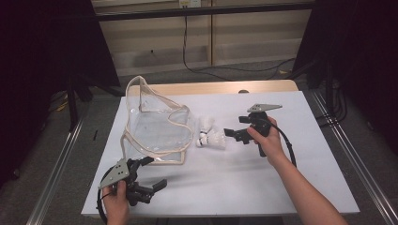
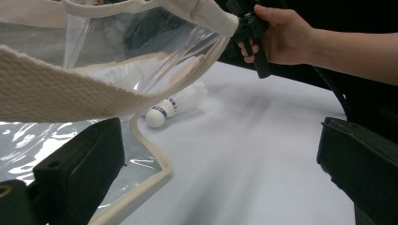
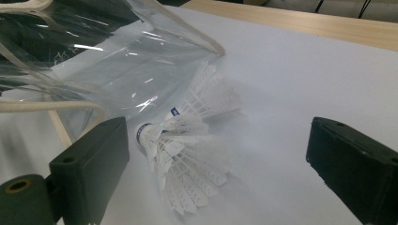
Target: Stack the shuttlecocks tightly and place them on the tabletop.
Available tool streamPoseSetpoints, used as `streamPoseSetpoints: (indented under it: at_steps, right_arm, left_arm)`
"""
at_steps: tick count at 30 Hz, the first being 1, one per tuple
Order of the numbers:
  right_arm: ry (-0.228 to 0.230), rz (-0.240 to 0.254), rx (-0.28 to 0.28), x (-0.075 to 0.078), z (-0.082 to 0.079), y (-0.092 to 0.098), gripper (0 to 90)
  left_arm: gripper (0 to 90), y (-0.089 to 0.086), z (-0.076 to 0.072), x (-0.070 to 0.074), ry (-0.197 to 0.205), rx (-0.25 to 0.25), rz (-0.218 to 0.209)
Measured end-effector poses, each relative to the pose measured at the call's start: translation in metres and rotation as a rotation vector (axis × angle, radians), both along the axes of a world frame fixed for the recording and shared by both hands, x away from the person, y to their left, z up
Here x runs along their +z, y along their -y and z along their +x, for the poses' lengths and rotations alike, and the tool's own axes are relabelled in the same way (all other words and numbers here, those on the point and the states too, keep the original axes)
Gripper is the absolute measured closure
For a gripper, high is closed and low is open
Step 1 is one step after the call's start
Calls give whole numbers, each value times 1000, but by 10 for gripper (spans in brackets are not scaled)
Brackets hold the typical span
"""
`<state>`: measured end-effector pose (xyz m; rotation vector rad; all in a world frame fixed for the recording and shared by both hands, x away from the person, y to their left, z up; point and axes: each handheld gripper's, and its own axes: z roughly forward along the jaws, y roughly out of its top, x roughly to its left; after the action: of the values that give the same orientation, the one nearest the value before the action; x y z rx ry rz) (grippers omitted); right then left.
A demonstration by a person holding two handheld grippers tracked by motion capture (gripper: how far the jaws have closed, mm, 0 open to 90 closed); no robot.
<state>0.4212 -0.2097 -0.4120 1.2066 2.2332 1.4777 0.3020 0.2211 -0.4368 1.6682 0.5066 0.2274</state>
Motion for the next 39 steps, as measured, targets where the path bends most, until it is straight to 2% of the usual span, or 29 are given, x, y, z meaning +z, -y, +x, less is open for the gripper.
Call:
streamPoseSetpoints:
  at_steps: [3,11,16,27,39]
  right_arm:
    - [7,-27,-1,-1,2,0,57]
    - [2,-8,-24,1,9,3,59]
    - [3,-38,-22,0,14,-3,62]
    - [7,-6,-23,4,19,-8,64]
    - [-13,-8,-28,0,27,-9,59]
  left_arm:
    - [13,0,0,-1,-6,-4,7]
    - [13,-1,0,-1,-5,0,-4]
    - [13,-1,0,-1,2,-1,-11]
    - [13,-1,2,-2,0,-3,-17]
    - [14,0,4,-3,-9,-4,-27]
